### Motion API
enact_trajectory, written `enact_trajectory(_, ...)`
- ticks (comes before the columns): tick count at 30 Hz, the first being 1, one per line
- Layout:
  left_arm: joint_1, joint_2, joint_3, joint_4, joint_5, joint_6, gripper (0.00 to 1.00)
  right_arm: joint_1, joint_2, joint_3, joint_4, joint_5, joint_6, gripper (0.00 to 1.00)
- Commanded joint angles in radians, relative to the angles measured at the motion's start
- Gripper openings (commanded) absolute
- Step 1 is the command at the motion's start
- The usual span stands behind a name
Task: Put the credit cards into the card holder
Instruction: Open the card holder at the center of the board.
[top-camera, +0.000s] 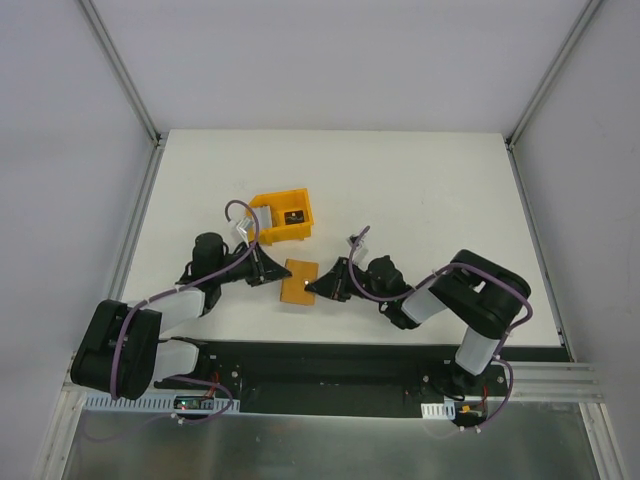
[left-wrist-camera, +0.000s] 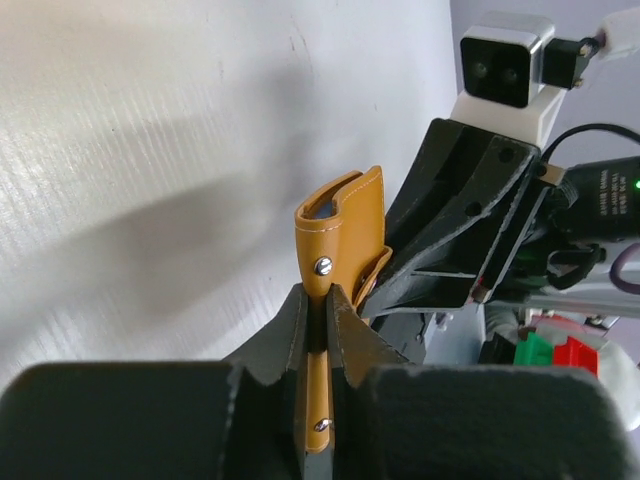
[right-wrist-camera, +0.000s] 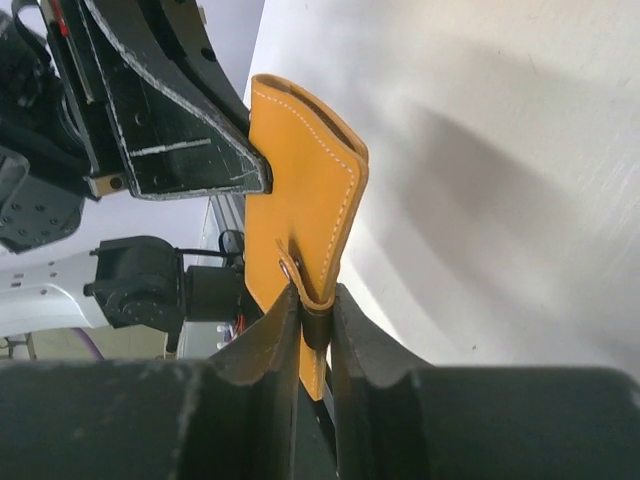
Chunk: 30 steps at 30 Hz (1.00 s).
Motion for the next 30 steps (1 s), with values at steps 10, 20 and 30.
enact_trajectory(10, -0.146, 0.112, 0.237, -0.436, -0.078, 0.358, 0.00, -0.024, -0.380, 0.004, -0.689, 0.102, -0.403, 0.34)
enact_trajectory(20, -0.200, 0.268, 0.340, -0.499, -0.075, 0.427, 0.00, -0.024, -0.336, 0.127, -0.850, -0.062, -0.570, 0.36)
enact_trajectory(30, -0.206, 0.317, 0.346, -0.506, -0.091, 0.448, 0.00, -0.022, -0.215, 0.160, -0.743, -0.141, -0.565, 0.36)
